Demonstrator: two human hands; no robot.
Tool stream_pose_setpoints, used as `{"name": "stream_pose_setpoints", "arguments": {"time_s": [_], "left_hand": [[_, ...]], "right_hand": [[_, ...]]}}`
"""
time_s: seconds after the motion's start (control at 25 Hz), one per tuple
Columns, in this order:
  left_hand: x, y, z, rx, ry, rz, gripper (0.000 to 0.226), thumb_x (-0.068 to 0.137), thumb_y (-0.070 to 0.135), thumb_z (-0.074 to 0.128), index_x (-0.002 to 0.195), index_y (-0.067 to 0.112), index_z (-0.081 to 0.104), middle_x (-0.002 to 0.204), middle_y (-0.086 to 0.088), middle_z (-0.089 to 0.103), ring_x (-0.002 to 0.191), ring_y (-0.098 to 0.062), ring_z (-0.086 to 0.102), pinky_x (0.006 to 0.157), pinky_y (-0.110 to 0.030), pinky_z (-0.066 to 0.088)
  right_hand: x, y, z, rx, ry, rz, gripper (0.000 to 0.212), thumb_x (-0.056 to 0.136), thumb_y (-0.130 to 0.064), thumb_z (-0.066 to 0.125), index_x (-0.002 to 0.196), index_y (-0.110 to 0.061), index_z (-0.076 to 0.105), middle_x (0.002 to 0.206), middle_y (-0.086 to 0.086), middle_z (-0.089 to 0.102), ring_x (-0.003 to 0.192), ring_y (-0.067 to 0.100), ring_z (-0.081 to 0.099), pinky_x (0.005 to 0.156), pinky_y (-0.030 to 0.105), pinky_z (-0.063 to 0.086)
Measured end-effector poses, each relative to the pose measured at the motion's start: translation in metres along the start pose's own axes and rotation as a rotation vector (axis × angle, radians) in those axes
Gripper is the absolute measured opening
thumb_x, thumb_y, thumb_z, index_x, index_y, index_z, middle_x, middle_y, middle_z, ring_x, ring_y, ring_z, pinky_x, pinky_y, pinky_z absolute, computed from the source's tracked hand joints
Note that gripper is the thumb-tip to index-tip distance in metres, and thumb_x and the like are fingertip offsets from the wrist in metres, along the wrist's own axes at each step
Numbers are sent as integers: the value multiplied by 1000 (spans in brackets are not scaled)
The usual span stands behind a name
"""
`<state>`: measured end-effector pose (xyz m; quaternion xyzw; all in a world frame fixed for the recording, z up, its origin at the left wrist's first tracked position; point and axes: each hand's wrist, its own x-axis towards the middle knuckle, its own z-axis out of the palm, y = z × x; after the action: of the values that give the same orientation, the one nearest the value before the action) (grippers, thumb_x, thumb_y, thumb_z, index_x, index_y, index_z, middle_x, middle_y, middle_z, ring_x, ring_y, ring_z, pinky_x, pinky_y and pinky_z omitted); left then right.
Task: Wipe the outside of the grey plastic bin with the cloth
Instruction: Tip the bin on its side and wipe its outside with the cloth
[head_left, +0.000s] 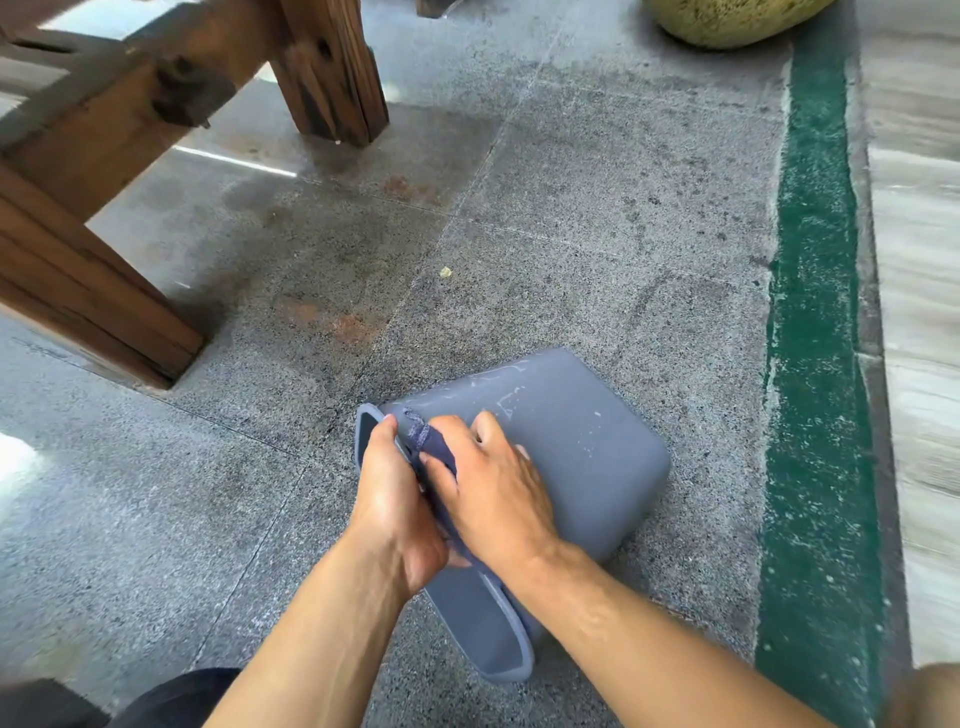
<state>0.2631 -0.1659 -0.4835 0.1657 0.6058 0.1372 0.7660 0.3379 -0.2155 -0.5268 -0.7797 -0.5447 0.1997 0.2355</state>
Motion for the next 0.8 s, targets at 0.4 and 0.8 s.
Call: {"name": "stream_pose_setpoints", "arguments": {"time_s": [0.4,0.8], "left_hand": [[0,-2,7,66,98,76,74,96,70,24,93,14,72,72,-8,79,86,-26,71,85,-43,53],[-8,-4,11,175,151,114,39,100,47,41,92,16,64,46,0,65,50,-20,64,60,-33,52]], "right_hand": [[10,3,14,-42,116,-8,28,95,-48,55,118,-32,57,95,5,53,84,34,60,76,44,44],[28,30,20,-87,135,-20,29,95,-47,56,118,-30,58,96,8,54,88,36,63,78,46,48]]}}
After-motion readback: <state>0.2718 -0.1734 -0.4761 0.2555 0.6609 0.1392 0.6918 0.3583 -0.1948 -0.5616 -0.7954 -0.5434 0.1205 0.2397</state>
